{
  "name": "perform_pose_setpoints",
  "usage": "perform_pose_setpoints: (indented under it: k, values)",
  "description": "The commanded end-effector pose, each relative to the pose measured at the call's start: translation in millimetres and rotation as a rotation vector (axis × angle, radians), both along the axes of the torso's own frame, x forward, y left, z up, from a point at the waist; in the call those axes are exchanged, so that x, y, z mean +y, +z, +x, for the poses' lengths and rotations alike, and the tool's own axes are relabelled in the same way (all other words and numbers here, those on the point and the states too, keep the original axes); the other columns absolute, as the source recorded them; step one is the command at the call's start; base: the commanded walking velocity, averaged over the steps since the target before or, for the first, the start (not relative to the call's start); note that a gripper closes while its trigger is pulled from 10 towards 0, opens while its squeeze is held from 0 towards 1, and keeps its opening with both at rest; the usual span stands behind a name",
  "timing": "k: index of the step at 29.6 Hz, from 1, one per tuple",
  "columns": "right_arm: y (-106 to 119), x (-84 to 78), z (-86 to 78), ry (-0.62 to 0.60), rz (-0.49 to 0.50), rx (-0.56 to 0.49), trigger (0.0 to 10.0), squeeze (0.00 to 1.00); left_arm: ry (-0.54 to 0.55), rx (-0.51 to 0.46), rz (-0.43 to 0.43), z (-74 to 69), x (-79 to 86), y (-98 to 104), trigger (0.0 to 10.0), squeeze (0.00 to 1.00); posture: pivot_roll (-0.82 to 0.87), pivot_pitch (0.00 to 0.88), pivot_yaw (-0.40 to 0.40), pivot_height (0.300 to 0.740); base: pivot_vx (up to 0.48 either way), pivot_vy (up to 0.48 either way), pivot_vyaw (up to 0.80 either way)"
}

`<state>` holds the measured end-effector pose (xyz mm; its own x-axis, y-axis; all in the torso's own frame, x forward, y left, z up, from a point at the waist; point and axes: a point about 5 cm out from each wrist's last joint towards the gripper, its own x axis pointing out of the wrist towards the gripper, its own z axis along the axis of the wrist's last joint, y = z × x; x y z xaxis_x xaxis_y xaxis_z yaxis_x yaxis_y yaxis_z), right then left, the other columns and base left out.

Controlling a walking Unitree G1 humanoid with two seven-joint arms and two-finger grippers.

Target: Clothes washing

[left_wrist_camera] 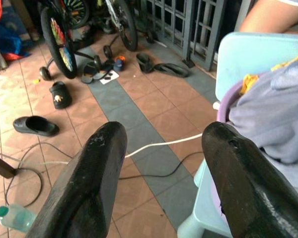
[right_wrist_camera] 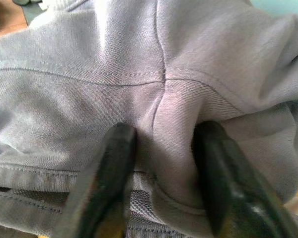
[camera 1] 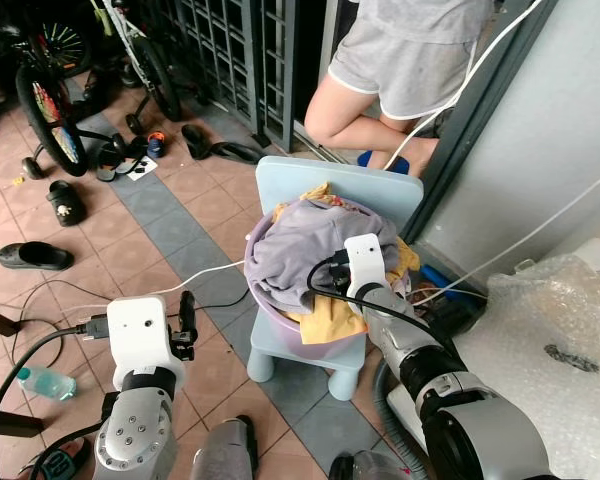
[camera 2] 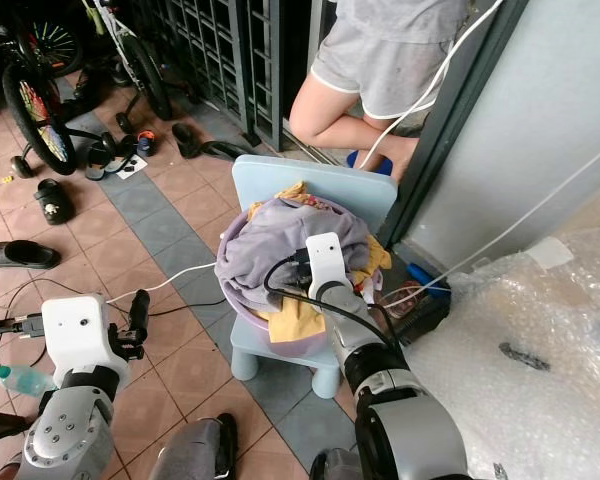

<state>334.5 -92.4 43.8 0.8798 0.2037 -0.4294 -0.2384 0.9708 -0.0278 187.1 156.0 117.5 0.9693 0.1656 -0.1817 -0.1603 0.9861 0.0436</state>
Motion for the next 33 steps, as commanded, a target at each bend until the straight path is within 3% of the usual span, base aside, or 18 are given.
perform_pose_setpoints:
  k: [1,8,13,20,24,25,26,30,33]
  values:
    - [5,4.4,3.1,0.016,0.037,-0.016,0.0,0.00,0.016,0.012,0.007,-0.5,2.0,-3,10.0,0.00,0.20,0.120,-0.050,0.740,0.000,0.000,0.00]
    - [12,1.0,6.2,0.042,0.041,-0.051,0.0,0.00,-0.007,0.005,-0.013,11.0,0.9,-11,10.0,0.00,0.11,0.102,-0.033,0.740,0.000,0.000,0.00]
    - [10,-16.8,1.1,0.019,0.080,-0.062,0.0,0.00,-0.024,-0.036,-0.030,28.5,-6.4,-6,10.0,0.00,0.09,0.082,-0.027,0.740,0.000,0.000,0.00]
    - [36,-7.7,3.7,0.086,0.133,-0.177,0.0,0.00,-0.022,-0.044,-0.036,34.5,-1.8,-10,10.0,0.00,0.06,0.051,-0.012,0.740,0.000,0.000,0.00]
    - [82,-0.6,1.8,0.138,0.169,-0.388,0.0,0.00,-0.047,-0.064,-0.036,57.7,-10.5,-6,10.0,0.00,0.02,0.009,0.025,0.740,0.000,0.000,0.00]
    - [82,-0.6,1.8,0.138,0.169,-0.388,0.0,0.00,-0.047,-0.064,-0.036,57.7,-10.5,-6,10.0,0.00,0.02,0.009,0.025,0.740,0.000,0.000,0.00]
    - [101,2.3,-2.4,0.165,0.200,-0.474,0.0,0.00,-0.072,-0.096,-0.014,65.0,-15.4,-1,10.0,0.00,0.00,0.000,0.037,0.740,0.000,0.000,0.00]
    - [138,5.2,-13.5,0.187,0.238,-0.641,0.0,0.00,-0.110,-0.140,-0.002,75.6,-19.0,4,10.0,0.00,-0.02,0.000,0.072,0.740,0.000,0.000,0.00]
    - [156,7.1,-18.9,0.193,0.248,-0.695,0.0,0.00,-0.126,-0.158,0.002,81.6,-19.9,8,10.0,0.00,-0.04,0.000,0.083,0.740,0.000,0.000,0.00]
